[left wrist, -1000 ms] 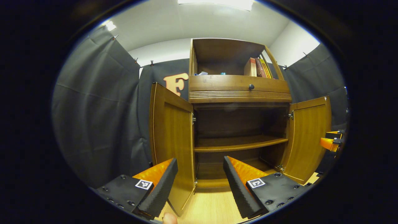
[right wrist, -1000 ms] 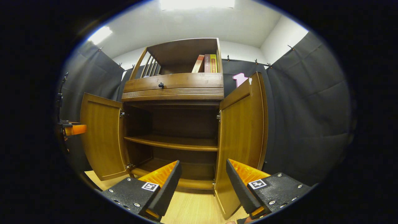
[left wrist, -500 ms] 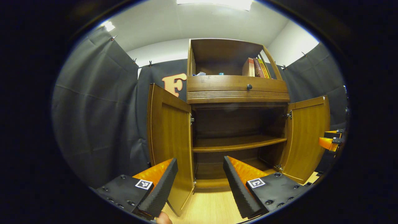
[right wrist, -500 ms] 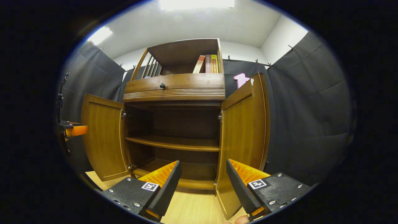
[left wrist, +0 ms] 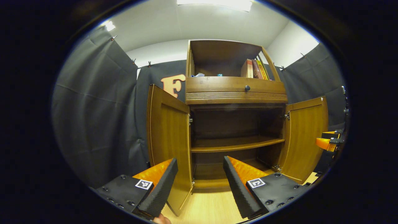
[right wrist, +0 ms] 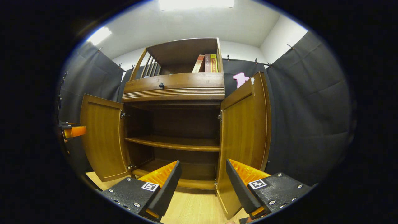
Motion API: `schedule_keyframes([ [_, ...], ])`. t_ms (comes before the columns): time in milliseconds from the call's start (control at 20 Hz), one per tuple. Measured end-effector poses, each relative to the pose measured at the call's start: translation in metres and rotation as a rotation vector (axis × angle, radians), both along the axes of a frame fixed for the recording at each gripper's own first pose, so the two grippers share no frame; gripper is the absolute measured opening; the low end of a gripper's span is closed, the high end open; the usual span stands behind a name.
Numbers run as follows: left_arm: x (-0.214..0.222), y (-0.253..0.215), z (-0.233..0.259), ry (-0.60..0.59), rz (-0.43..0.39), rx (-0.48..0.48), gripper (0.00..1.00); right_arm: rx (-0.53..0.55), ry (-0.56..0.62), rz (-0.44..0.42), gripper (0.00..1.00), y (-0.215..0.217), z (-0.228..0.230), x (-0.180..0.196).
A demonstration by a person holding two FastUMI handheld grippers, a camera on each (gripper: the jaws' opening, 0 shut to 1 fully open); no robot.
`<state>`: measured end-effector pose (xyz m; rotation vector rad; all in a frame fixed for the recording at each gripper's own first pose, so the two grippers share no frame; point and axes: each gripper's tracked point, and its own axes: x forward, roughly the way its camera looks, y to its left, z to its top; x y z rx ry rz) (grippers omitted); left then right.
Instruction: Open the right door of the double-door shoe cabinet with the right hand, and open the left door with the left hand.
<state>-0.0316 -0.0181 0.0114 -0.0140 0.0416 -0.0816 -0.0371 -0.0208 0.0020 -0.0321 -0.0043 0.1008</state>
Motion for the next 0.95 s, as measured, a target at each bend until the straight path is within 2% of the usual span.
schedule_keyframes([
  [100, 0.002, 0.003, 0.003, -0.011, 0.009, 0.005, 0.94, -0.003, -0.010, -0.003, 0.89, -0.001, 0.002, -0.001],
  [500, 0.001, -0.013, 0.005, -0.013, -0.017, 0.003, 0.96, 0.005, -0.039, 0.000, 0.89, -0.006, 0.010, -0.012],
  [850, 0.004, -0.013, 0.006, -0.012, -0.002, 0.008, 0.96, 0.000, -0.034, -0.009, 0.89, -0.013, 0.006, -0.010],
  [900, 0.005, -0.014, 0.007, -0.011, -0.001, 0.008, 0.96, 0.001, -0.036, -0.011, 1.00, -0.015, 0.006, -0.010],
  [950, 0.005, -0.015, 0.007, -0.012, -0.002, 0.007, 0.96, 0.002, -0.039, -0.013, 1.00, -0.016, 0.007, -0.010],
])
